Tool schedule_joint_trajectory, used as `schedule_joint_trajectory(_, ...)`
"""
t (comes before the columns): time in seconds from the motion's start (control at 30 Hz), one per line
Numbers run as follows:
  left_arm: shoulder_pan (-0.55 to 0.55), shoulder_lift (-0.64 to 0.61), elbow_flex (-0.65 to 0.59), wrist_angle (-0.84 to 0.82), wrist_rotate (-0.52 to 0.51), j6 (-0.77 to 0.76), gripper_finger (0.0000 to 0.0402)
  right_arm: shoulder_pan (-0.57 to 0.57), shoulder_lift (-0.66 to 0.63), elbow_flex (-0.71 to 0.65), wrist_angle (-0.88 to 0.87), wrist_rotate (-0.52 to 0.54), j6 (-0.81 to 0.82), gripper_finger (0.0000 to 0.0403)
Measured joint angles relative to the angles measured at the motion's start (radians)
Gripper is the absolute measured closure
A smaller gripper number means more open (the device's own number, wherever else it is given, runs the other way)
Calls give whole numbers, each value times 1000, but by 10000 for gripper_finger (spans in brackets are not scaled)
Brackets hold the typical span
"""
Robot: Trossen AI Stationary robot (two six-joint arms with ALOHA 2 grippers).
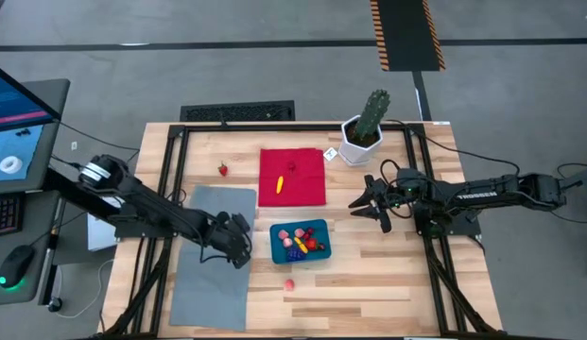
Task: Pick and placing Produce into tupperware
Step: Put the blueberry into the blue bin
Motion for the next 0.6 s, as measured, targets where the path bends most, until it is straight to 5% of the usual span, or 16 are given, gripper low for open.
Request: schedule_joint_trajectory(0.6,0,22,16,-93,-27,15,297,0,0,0,0,0,9,257)
